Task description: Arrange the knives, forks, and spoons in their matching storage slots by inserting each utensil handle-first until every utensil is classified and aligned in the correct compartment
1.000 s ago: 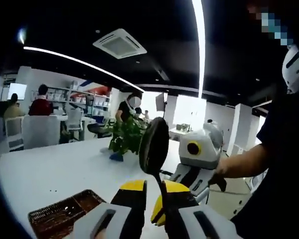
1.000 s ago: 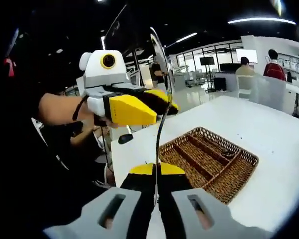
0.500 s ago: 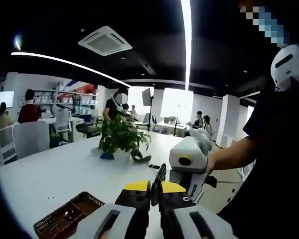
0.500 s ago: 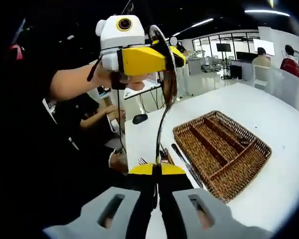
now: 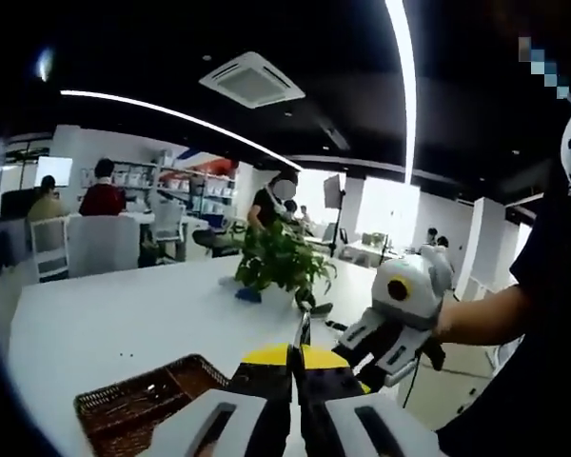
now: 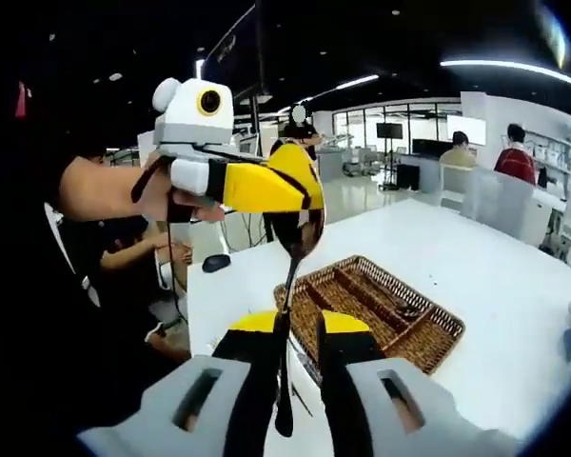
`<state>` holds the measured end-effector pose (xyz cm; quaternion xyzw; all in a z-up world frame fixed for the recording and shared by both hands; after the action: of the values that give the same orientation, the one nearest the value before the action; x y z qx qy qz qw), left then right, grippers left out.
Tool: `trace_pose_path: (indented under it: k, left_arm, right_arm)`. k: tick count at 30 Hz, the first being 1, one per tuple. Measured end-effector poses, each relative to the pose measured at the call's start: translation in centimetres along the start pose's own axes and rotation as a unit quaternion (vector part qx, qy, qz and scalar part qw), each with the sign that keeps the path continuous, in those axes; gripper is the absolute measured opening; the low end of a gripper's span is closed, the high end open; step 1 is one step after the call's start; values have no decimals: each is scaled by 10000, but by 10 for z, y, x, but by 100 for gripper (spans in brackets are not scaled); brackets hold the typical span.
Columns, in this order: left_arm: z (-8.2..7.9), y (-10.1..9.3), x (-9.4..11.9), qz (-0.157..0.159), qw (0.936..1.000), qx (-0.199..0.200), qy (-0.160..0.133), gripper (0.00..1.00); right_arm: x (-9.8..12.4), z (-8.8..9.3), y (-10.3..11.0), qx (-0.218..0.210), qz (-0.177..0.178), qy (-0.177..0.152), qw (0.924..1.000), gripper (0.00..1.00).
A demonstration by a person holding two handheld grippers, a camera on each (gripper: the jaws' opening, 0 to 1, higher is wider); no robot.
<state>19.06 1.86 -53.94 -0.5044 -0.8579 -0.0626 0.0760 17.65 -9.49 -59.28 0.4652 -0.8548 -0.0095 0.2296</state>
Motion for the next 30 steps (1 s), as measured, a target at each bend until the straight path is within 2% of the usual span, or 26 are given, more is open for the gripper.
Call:
trace_pose_path:
  k: [2,5,9,11,14,18,20,25,30]
  left_arm:
    - [0,3,-1,-147,9998,98,12,0]
    - [1,4,-2,-195,9997,161,60,0]
    - [6,3,-3,-227,9992,308,132,0]
    - [7,4,-3,-263,9989,352,170,0]
    - [11,6,-2,-350,9971,628,261,0]
    - [22,5,-5,-369,9922,1029,597,0]
    - [25,4,-5,-340,9913,1116,612,0]
    - [30,-2,-3,-173,9929,972,661,0]
    - [33,-7,0,-42,9972,442,606,0]
  right_arm:
    - [-1,-2,2,184,36,34,9998,11]
    - [-5,-5,5,618,247,-50,9978,9]
    - [-8,-6,11,700,188,-59,9973,3]
    - [-10,-6,7,664,317,-47,9973,2]
    - [-8,-7,1,525,407,-52,9978,1]
    - [-8,0,-2,733,473,176,9960,0]
    - [-7,1,-2,734,455,215,9960,0]
    - [-6,6,0,907,270,460,9944,0]
    - [-5,7,0,1171,241,667,9906,0]
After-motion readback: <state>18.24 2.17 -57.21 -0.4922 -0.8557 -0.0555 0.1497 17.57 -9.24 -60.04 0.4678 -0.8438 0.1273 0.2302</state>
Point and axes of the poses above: the point that each gripper's makers call its tool centre point, and the gripper's own axes: x roughly backward along the fingers, y roughly to its left, z roughly out of its underside, the point moved 6 cm from there along x, roughly backward along the fingers, and after that the axes turned 13 degrees about -x, right-handed, at the moved point
